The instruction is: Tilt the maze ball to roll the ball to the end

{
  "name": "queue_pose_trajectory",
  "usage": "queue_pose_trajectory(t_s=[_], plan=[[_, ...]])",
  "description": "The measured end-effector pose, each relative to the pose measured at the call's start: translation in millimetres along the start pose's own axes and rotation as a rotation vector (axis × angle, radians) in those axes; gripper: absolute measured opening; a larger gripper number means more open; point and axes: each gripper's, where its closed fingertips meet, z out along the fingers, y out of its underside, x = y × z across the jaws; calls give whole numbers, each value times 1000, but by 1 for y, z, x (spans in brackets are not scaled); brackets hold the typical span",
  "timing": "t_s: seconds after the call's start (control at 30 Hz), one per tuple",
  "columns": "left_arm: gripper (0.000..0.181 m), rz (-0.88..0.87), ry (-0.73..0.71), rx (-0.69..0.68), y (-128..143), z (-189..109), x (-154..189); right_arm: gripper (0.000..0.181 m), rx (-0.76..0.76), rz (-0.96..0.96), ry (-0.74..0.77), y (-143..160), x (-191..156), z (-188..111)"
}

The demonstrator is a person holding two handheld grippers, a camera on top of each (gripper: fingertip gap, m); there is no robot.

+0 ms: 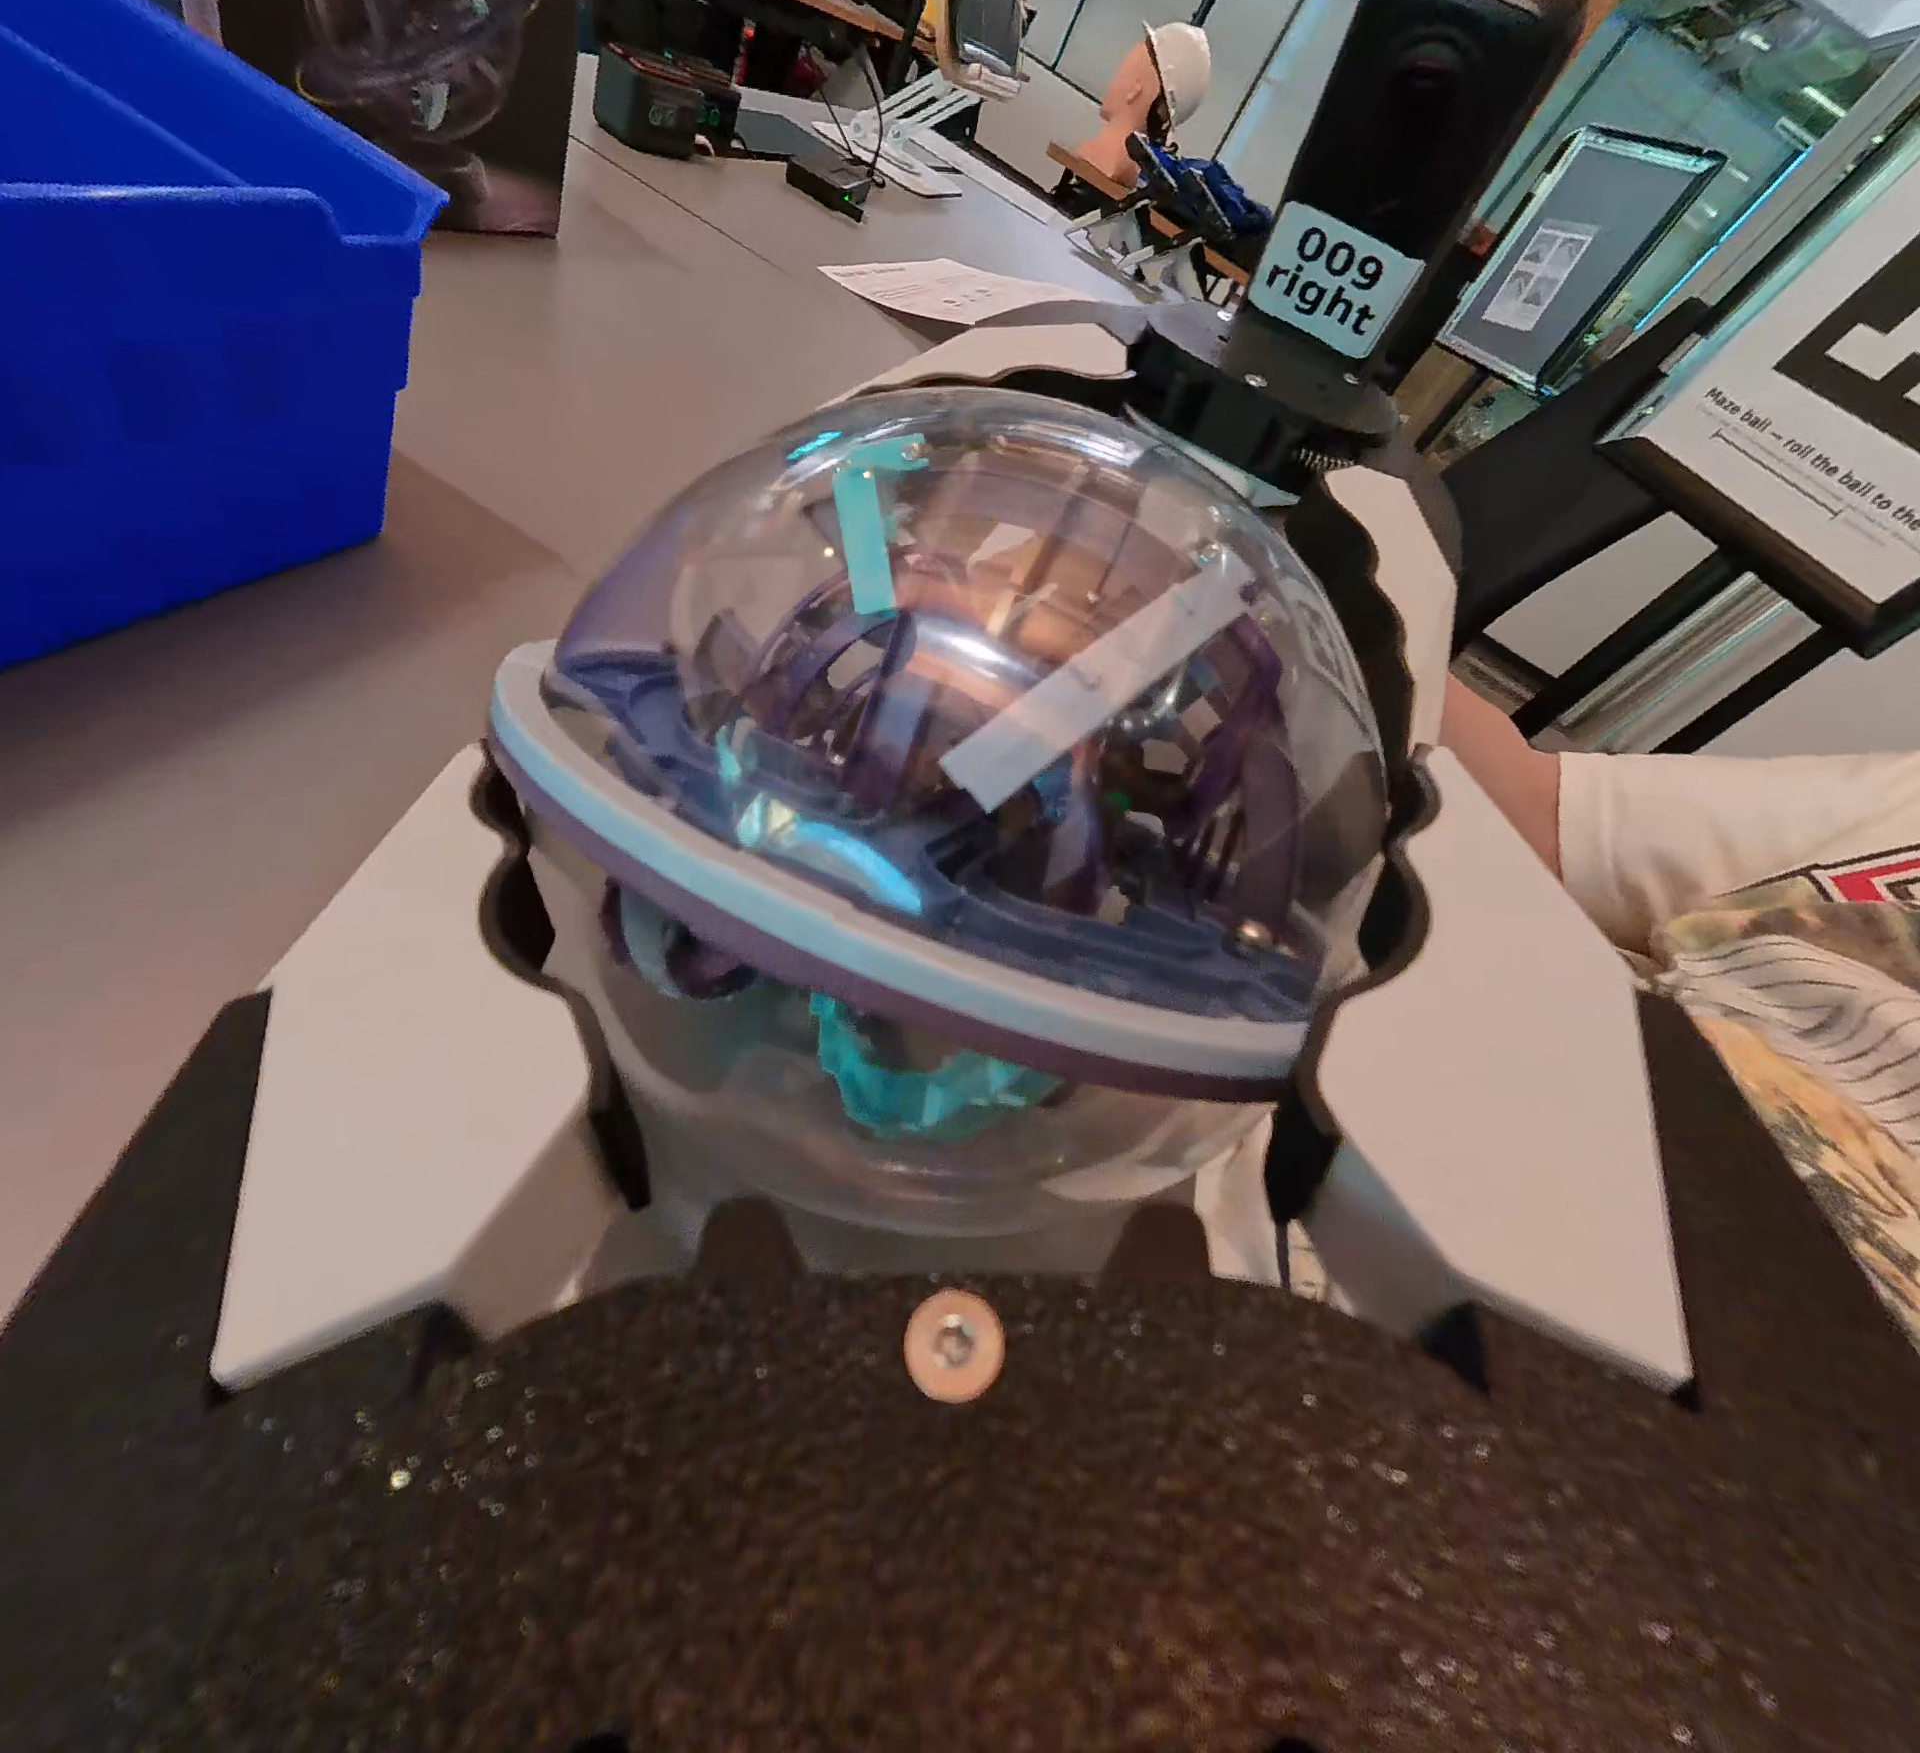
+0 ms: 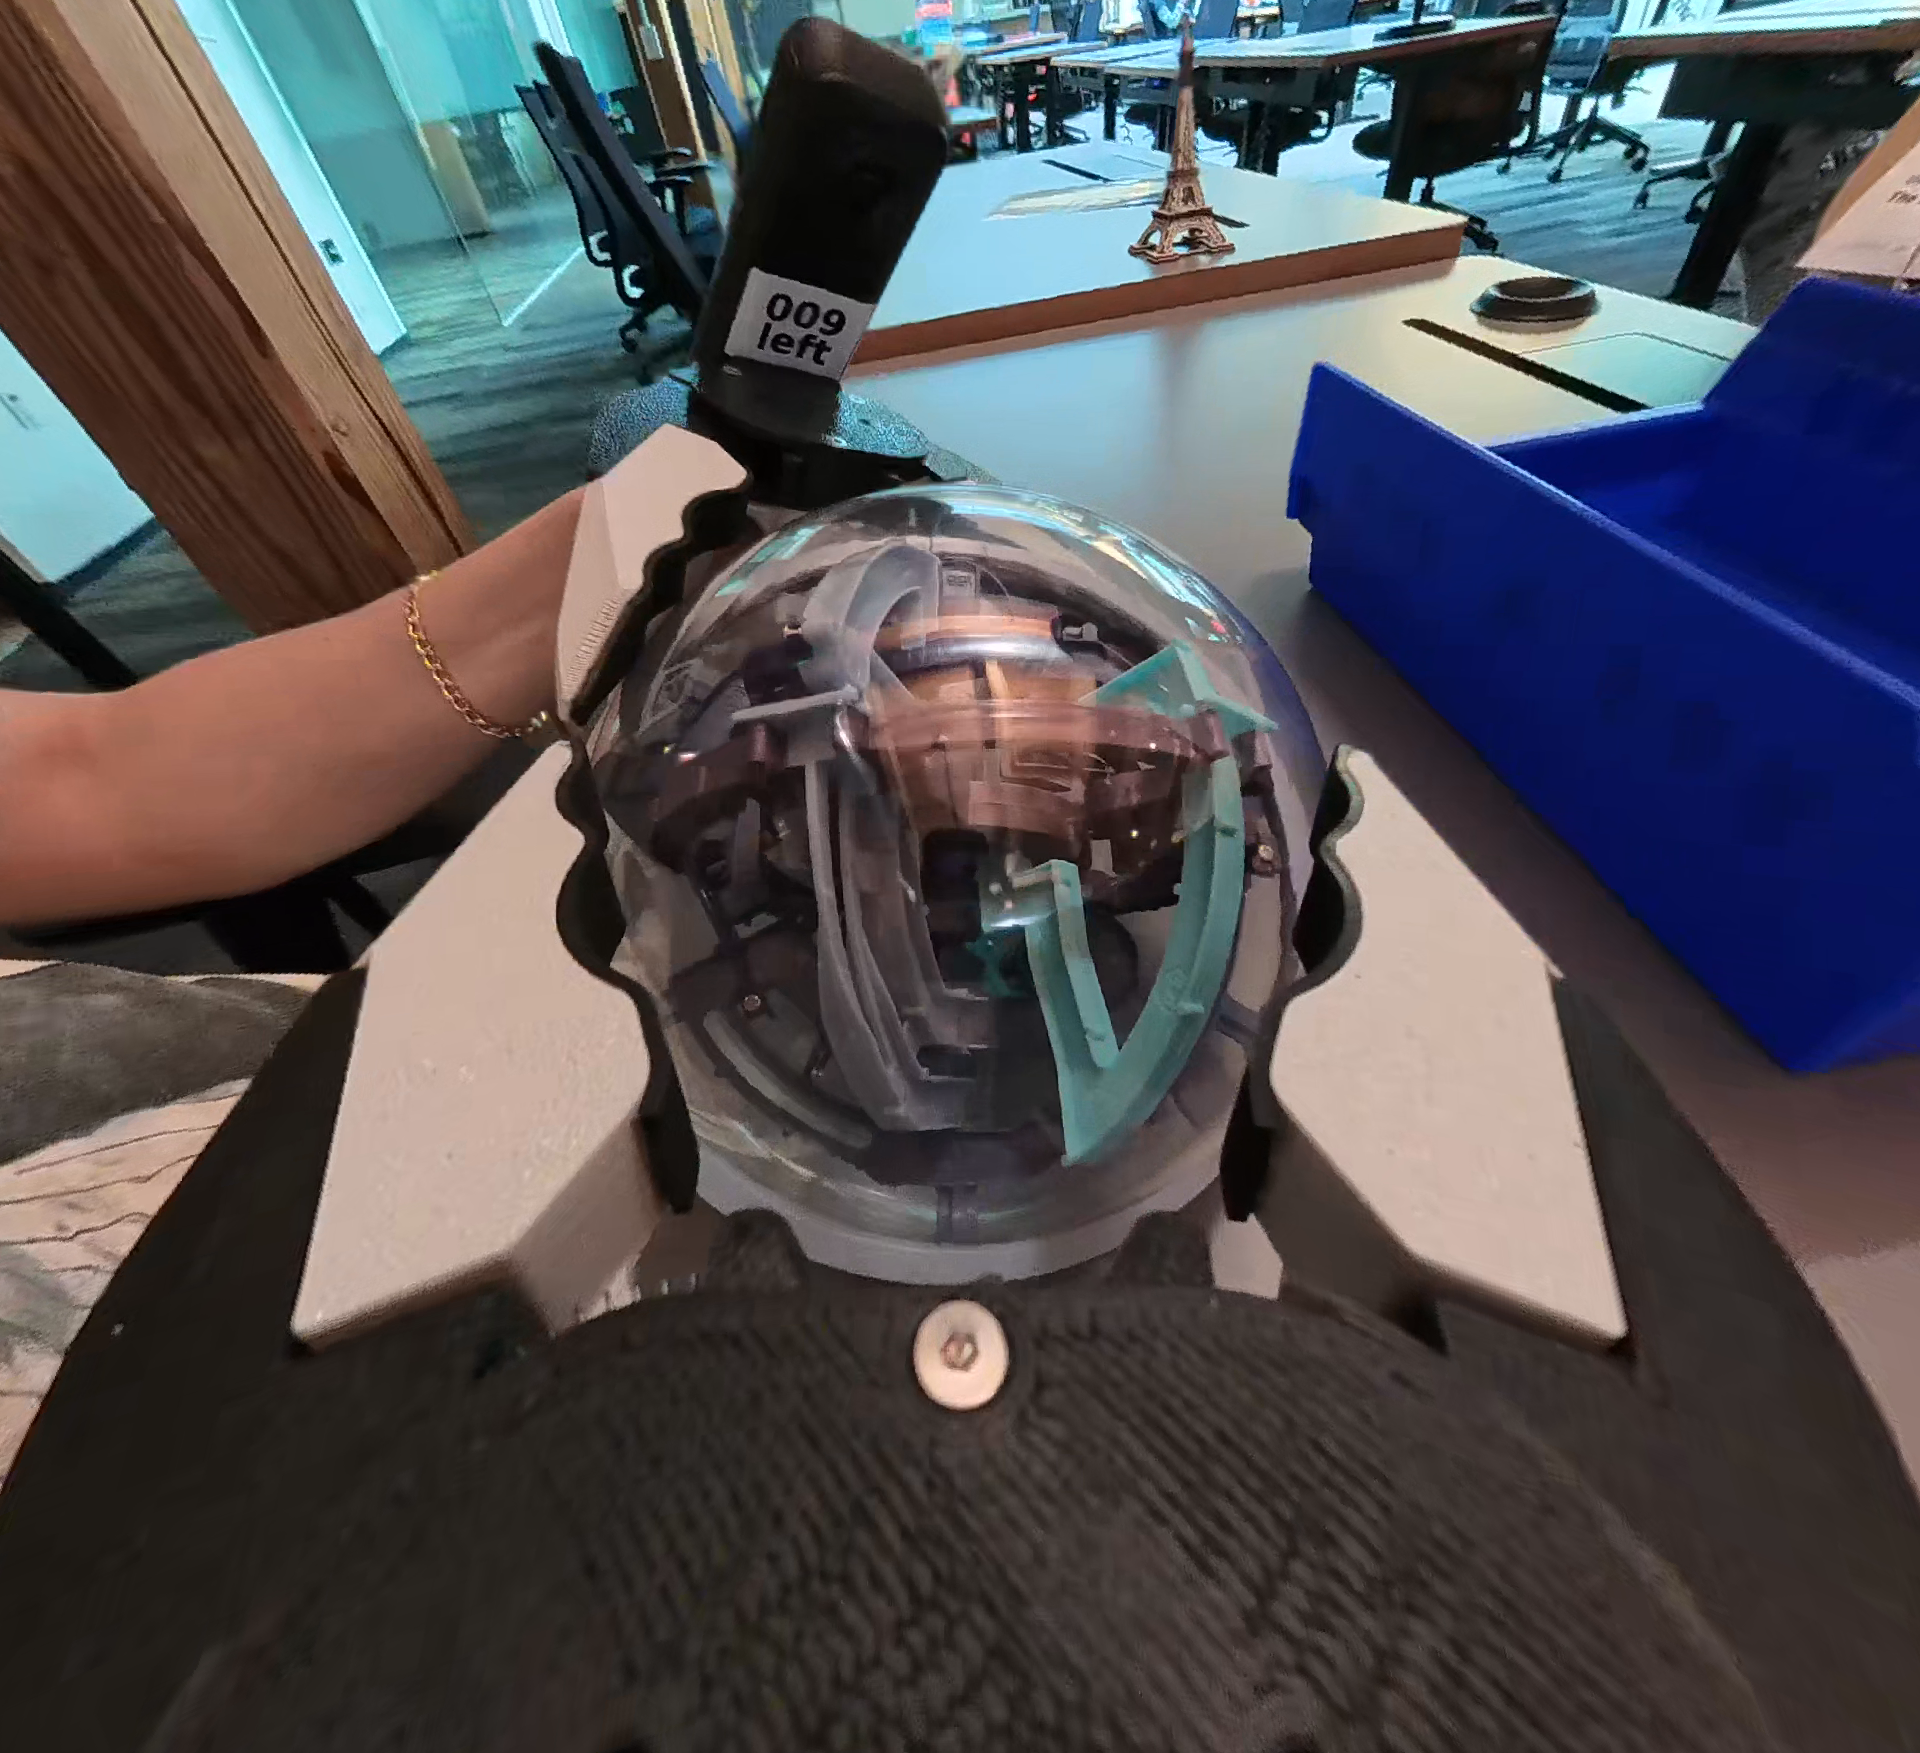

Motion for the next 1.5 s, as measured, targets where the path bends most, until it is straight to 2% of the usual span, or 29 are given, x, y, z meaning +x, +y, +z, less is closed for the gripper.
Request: queue_pose_trajectory(t_s=[0.13, 0.27, 0.53, 0.63, 0.73, 0.83, 1.1, 1.33, 1.43, 1.5], plan=[[154, -102, 72, -17, 7, -2, 1, 126, 7, -51, 44, -10, -6, 3], [153, -169, 117, 31, 5, -1, -1, 121, 13, -89, 80, -15, -7, 3], [153, -67, 117, 25, 9, -2, 1, 114, -1, -194, 74, -14, -14, 3], [153, -15, 119, 9, 12, 0, 4, 103, 24, -167, 46, -20, -15, -3], [151, 5, 103, -37, 18, 3, 4, 102, 88, -120, 48, -28, -10, -10], [149, 17, 92, -58, 23, 6, 2, 105, 31, -111, 58, -17, -2, -13], [146, -30, 99, -39, 19, 4, -1, 110, 18, -101, 79, -14, 2, -12], [143, -220, 129, 99, -9, -2, 0, 110, -25, -184, 101, -14, -8, -7], [141, -310, 79, 103, -16, -2, -5, 108, -41, -215, 110, -13, -12, -4], [134, -290, 30, 73, -12, -1, -8, 107, -49, -239, 105, -13, -16, -3]])
